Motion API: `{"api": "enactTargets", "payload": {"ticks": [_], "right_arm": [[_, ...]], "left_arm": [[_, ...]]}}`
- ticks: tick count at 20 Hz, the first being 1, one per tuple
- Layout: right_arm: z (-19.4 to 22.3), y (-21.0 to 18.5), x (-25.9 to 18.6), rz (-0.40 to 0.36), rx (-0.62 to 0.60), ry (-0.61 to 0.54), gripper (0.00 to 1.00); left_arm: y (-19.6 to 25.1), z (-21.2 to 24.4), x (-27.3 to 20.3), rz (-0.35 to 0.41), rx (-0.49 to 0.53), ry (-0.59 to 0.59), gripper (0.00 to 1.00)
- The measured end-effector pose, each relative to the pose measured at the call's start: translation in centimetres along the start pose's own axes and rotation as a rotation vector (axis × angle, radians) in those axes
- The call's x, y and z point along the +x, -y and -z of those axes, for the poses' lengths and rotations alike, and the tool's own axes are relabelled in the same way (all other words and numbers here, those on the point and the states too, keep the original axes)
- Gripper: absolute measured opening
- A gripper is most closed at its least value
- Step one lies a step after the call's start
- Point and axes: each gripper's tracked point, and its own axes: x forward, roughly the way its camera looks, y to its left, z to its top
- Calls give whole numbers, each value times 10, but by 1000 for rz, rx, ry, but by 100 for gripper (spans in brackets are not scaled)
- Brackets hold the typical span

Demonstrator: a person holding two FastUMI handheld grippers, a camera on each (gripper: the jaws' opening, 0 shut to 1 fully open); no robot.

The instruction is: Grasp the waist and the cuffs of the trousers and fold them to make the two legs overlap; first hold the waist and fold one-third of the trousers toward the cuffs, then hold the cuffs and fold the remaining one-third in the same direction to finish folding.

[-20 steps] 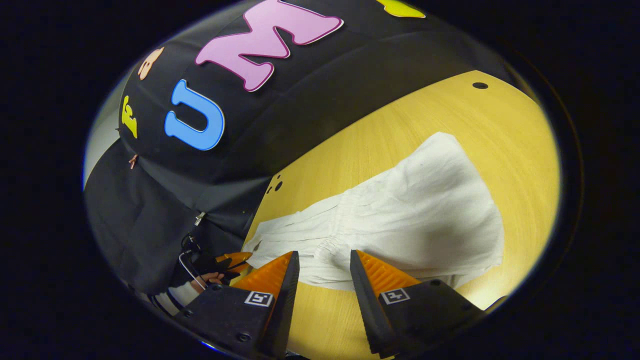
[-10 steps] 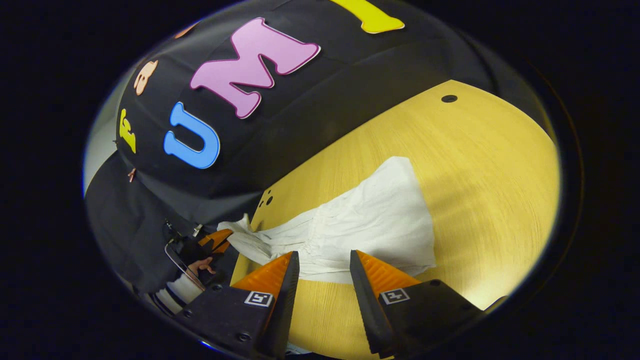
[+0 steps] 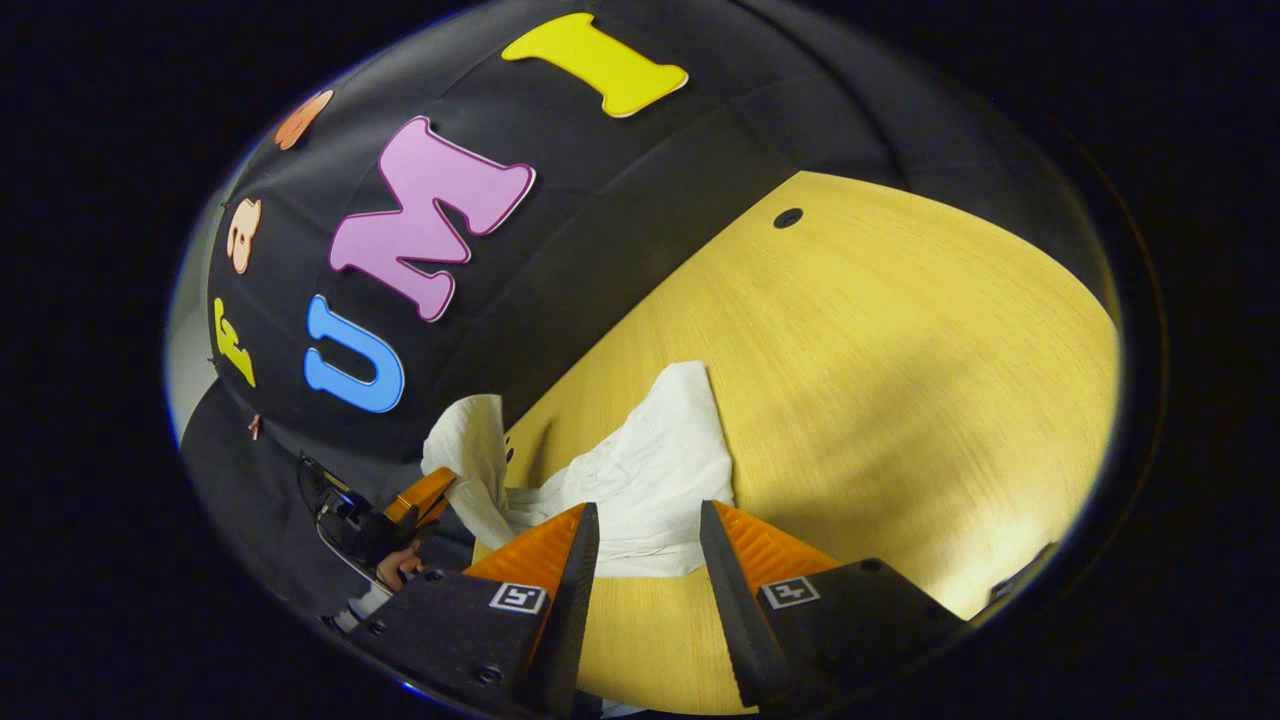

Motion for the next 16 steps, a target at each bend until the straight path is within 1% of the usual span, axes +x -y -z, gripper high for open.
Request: {"api": "enactTargets", "payload": {"ticks": [3,5,8,10,12,13,15,16], "right_arm": [[-19,18,-13,20,29,37,63],[-30,30,-23,37,46,52,63],[-39,48,-35,53,73,75,63],[-44,53,-39,59,84,86,63],[-48,57,-43,60,87,94,63],[-49,58,-44,60,88,98,63],[-50,57,-48,58,92,101,63],[-49,57,-49,56,91,101,63]], "left_arm": [[42,47,15,77,93,-93,6],[57,88,16,108,163,-178,6],[61,158,15,109,342,-320,6],[58,185,14,110,478,-377,6],[56,182,20,122,577,-403,6],[54,183,18,133,608,-418,6],[54,184,14,157,619,-476,6],[57,178,14,173,613,-484,6]]}}
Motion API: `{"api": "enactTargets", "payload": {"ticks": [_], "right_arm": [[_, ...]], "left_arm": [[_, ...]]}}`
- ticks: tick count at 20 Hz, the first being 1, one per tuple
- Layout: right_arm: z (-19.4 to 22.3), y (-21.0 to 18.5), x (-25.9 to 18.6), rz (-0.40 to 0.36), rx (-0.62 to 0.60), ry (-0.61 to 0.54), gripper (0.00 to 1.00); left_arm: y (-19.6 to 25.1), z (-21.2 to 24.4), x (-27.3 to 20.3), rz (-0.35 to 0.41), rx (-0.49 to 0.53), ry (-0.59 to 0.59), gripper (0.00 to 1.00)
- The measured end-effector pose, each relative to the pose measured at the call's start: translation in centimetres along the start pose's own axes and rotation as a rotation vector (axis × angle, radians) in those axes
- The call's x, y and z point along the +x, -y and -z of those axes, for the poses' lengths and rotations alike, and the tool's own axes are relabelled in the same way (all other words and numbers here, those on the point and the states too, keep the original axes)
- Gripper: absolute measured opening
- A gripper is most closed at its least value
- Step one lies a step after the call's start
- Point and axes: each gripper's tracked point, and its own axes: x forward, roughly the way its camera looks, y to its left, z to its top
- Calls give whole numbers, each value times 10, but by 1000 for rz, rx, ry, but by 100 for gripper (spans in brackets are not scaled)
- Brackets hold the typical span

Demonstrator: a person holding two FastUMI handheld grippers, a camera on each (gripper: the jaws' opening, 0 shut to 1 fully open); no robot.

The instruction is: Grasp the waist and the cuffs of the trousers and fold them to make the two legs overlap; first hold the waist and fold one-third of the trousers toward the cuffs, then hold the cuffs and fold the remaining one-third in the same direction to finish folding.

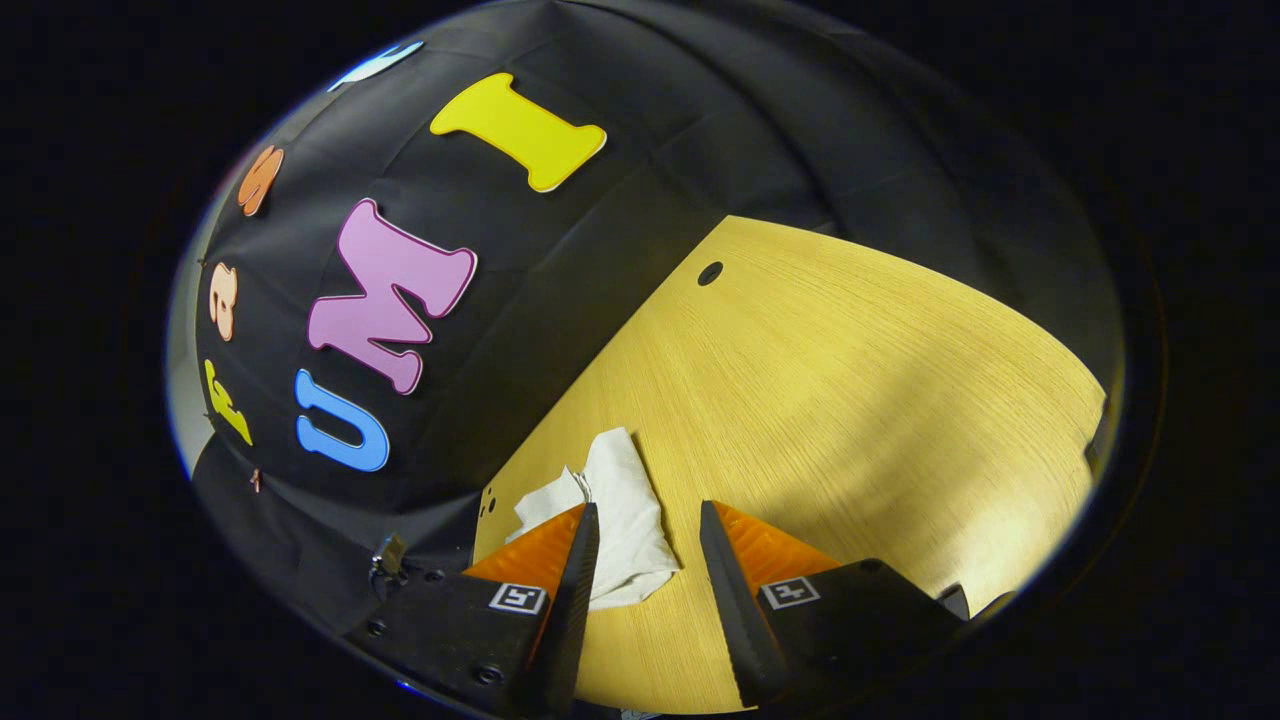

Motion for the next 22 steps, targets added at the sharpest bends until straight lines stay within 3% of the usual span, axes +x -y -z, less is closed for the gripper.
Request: {"api": "enactTargets", "payload": {"ticks": [5,6,9,11,12,16,22], "right_arm": [[3,-6,-12,-12,-10,2,63],[4,-9,-16,-18,-5,3,63],[11,-17,-28,-37,6,6,63],[15,-21,-37,-46,9,13,64],[15,-25,-43,-52,12,23,65],[16,-39,-70,-56,0,82,65],[38,-90,-100,-95,-92,124,65]], "left_arm": [[1,0,-1,78,-1,-13,6],[0,-1,-1,90,16,-11,2],[3,-6,-5,123,60,1,14],[20,-13,-10,154,93,22,71],[22,-20,-15,131,127,29,100],[24,-31,-49,100,156,68,98],[0,-66,-122,61,5,180,99]]}}
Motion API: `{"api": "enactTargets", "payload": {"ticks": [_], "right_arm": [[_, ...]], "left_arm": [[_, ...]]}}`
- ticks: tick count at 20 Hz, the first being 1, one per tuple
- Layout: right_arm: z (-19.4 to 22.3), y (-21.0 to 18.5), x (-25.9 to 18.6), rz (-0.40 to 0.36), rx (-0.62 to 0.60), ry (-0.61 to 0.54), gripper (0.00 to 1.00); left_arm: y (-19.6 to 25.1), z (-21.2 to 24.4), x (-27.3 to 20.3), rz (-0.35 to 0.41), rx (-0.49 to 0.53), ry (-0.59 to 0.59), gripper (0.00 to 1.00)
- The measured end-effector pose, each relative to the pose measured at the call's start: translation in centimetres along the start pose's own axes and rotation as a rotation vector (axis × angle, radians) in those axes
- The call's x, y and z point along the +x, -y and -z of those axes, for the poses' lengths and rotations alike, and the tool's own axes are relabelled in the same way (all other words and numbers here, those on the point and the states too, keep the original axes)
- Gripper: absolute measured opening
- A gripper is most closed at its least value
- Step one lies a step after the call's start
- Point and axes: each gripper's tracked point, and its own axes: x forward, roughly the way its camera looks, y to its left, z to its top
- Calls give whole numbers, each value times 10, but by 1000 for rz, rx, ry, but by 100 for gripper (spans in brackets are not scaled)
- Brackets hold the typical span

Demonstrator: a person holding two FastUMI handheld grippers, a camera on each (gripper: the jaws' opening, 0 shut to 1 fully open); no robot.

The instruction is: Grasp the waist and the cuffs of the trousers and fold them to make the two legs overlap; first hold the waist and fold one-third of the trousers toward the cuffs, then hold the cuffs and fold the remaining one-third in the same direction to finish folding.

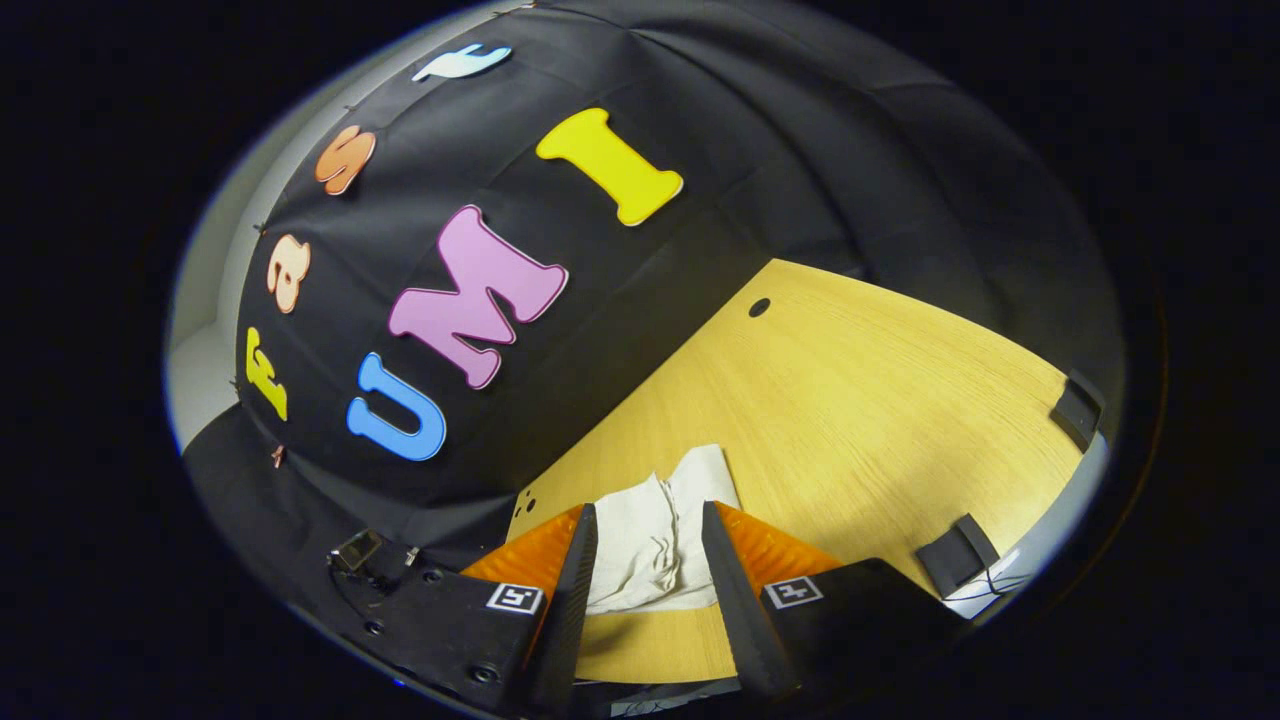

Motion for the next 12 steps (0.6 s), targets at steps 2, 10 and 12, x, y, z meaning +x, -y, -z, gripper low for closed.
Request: {"api": "enactTargets", "payload": {"ticks": [2,10,12], "right_arm": [[7,-22,1,-23,-4,4,65],[31,-88,30,-97,-41,-23,66],[37,-96,39,-98,-76,-35,67]], "left_arm": [[-8,-16,-23,-13,-73,51,98],[-65,-41,-98,-146,-339,194,96],[-79,-40,-108,-177,-387,212,96]]}}
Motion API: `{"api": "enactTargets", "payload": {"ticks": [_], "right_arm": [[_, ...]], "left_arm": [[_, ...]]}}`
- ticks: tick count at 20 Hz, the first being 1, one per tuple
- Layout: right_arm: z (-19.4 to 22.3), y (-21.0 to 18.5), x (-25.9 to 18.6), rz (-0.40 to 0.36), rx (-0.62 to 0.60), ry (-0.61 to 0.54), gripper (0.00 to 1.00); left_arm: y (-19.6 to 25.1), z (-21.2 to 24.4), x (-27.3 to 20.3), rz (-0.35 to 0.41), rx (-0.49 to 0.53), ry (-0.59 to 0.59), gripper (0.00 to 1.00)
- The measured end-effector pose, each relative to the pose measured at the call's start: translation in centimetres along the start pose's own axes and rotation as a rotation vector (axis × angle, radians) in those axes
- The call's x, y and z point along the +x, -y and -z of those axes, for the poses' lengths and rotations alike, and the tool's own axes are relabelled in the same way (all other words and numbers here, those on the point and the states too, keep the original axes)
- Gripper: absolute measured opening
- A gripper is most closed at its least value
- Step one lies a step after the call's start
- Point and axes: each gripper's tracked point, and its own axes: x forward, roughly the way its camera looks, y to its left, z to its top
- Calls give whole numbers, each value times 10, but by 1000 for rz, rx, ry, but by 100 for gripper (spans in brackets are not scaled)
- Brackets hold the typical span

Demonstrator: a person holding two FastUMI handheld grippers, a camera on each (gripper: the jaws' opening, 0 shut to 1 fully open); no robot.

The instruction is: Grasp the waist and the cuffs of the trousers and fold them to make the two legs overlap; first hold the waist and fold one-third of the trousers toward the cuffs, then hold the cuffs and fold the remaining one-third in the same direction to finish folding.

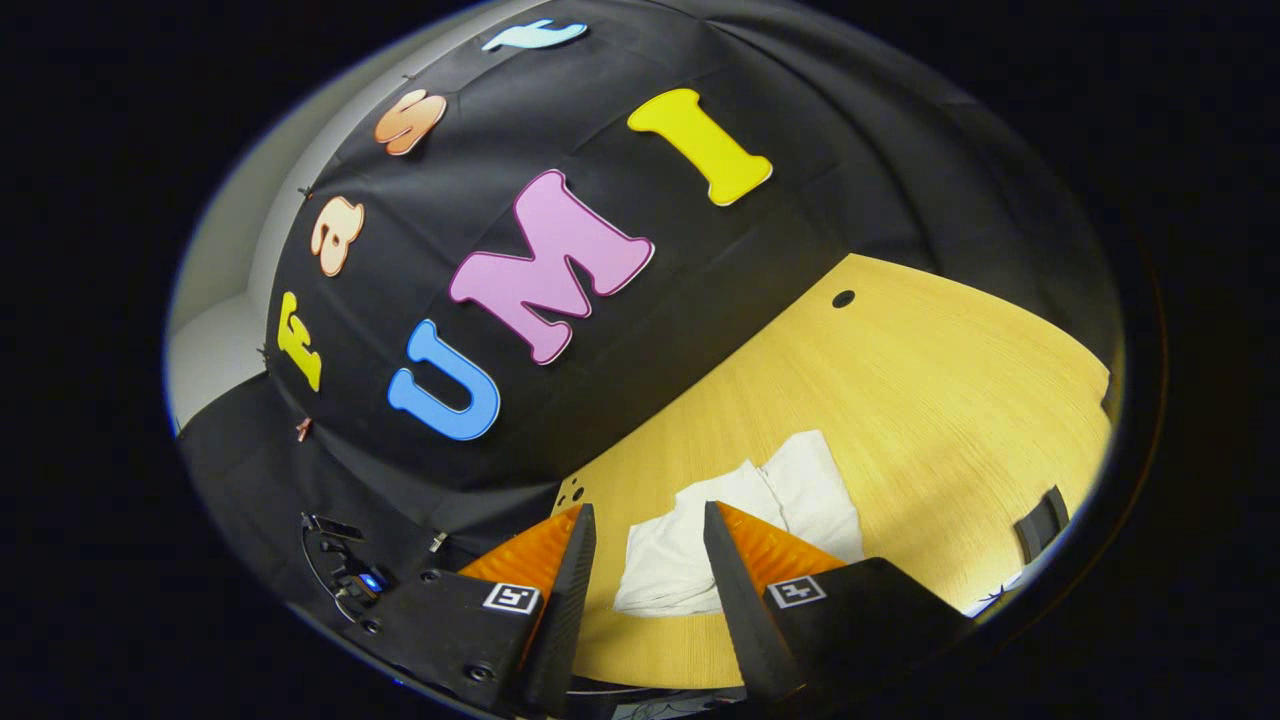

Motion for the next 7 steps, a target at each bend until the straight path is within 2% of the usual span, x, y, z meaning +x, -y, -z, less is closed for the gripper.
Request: {"api": "enactTargets", "payload": {"ticks": [2,7], "right_arm": [[8,-4,9,9,-36,-21,70],[27,-16,26,0,-38,-64,72]], "left_arm": [[-19,1,-12,-32,-45,5,96],[-48,7,-25,-89,-188,16,96]]}}
